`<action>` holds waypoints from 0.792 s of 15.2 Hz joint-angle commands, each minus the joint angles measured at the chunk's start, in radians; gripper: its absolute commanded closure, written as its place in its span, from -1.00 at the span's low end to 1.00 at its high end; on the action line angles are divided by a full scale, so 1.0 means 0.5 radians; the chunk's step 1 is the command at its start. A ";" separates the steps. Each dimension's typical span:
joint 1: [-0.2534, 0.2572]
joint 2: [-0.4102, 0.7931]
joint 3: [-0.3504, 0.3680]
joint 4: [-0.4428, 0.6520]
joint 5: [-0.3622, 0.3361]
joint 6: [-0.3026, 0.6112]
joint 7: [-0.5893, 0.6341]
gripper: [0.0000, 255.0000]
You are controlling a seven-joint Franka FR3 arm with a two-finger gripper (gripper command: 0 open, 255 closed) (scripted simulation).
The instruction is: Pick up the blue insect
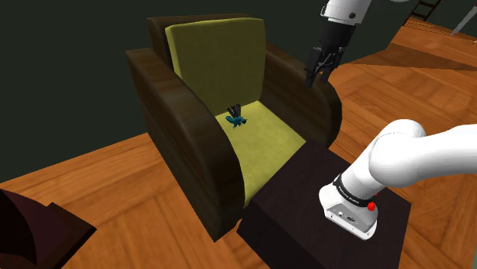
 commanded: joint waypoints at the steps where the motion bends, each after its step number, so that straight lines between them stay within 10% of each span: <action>1: 0.000 0.000 0.000 0.000 0.000 0.000 0.000 -1.00; 12: -0.030 0.624 -0.051 -0.107 -0.030 0.761 -0.135 -1.00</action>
